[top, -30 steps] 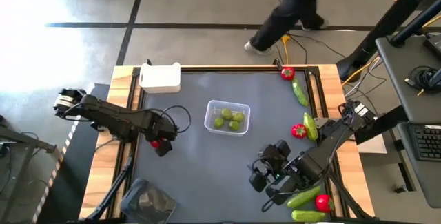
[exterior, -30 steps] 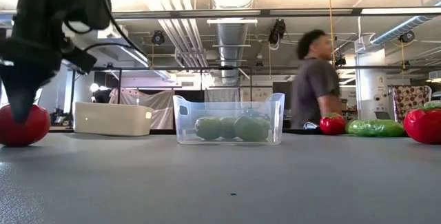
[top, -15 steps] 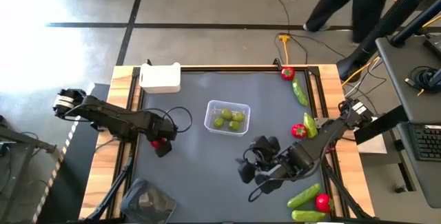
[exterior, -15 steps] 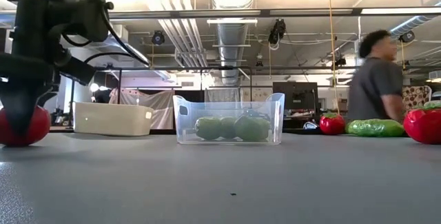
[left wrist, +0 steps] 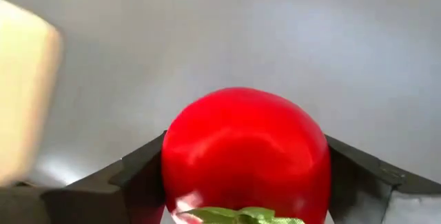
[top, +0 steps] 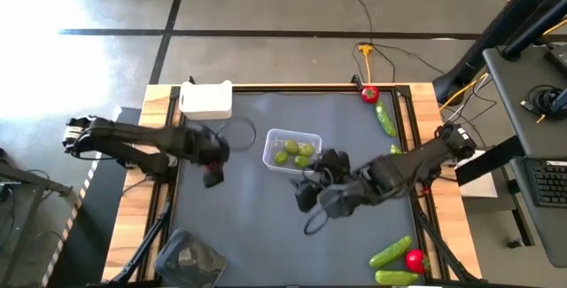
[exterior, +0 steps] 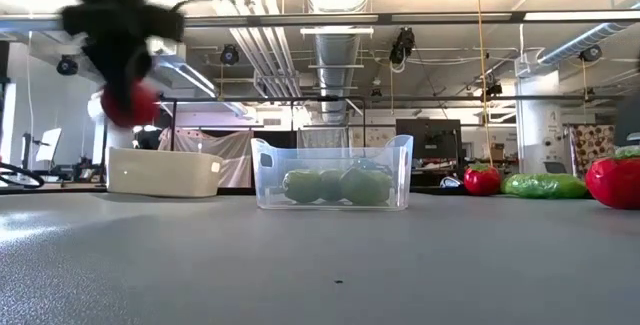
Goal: Sort produce into baskets
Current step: Put the middle left tomato into the white bin
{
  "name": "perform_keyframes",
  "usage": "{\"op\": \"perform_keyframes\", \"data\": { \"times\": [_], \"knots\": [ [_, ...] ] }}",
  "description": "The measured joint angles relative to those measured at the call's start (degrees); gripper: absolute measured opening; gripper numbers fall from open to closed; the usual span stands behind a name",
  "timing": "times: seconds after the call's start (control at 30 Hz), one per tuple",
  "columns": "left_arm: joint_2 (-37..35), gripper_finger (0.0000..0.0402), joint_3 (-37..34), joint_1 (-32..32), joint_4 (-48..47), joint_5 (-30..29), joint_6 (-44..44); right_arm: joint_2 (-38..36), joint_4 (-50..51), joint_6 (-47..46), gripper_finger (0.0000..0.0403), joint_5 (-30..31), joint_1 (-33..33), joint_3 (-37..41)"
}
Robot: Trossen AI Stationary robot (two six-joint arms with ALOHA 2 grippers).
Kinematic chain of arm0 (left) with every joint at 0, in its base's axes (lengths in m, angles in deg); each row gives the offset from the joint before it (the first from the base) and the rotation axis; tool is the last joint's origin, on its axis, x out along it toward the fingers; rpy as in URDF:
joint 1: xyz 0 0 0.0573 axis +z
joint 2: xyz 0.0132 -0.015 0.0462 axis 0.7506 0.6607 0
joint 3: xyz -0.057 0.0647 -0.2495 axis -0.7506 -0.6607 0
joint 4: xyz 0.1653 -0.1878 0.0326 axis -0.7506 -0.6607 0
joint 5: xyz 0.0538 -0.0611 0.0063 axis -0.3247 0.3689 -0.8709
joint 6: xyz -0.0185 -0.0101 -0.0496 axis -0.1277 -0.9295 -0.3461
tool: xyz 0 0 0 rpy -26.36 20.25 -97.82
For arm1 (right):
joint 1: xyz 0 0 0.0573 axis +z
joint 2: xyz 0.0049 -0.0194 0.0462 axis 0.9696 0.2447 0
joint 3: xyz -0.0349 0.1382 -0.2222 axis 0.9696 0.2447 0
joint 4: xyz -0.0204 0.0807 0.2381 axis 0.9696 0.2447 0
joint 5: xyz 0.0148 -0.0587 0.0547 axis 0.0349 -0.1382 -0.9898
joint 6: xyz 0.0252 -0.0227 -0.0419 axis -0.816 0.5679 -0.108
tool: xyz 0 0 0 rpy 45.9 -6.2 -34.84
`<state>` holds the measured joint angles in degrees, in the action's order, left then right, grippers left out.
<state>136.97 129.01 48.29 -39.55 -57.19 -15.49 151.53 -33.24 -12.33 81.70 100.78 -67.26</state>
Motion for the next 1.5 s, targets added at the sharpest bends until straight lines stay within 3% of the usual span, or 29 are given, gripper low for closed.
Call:
{"op": "perform_keyframes", "data": {
  "times": [0.13, 0.3, 0.43, 0.57, 0.73, 0.9, 1.13, 1.5],
  "knots": [
    [1.3, 0.0286, 8.3, 12.7, -1.2, -2.0, 10.5, 0.0, 0.0, 8.8, 0.0325, 0.2, -2.8, -4.1],
    [6.1, 0.0286, 15.9, 34.7, 0.0, -2.5, 20.2, 0.0, 0.0, 22.4, 0.0325, 0.2, -6.2, -8.8],
    [12.1, 0.0286, 18.3, 50.4, 2.0, 1.1, 20.5, 0.0, 0.1, 35.0, 0.0325, 0.4, -9.3, -11.7],
    [18.6, 0.0286, 18.2, 59.3, 4.3, 5.7, 18.6, 0.0, 0.5, 47.8, 0.0325, 0.3, -12.1, -13.5],
    [26.4, 0.0287, 20.8, 61.5, 4.6, 7.0, 17.5, 0.0, 4.8, 58.3, 0.0325, 0.2, -14.8, -17.0],
    [33.5, 0.0287, 25.3, 61.5, 3.5, 7.1, 16.2, -0.2, 11.6, 61.7, 0.0325, 0.2, -17.2, -20.6],
    [40.0, 0.0287, 28.2, 61.1, 3.3, 8.6, 15.5, -1.2, 21.5, 57.4, 0.0325, 0.1, -18.4, -20.9],
    [45.7, 0.0288, 31.7, 60.5, 4.6, 8.3, 16.7, -1.2, 25.7, 48.4, 0.0325, -2.5, -16.9, -20.7]
  ]
}}
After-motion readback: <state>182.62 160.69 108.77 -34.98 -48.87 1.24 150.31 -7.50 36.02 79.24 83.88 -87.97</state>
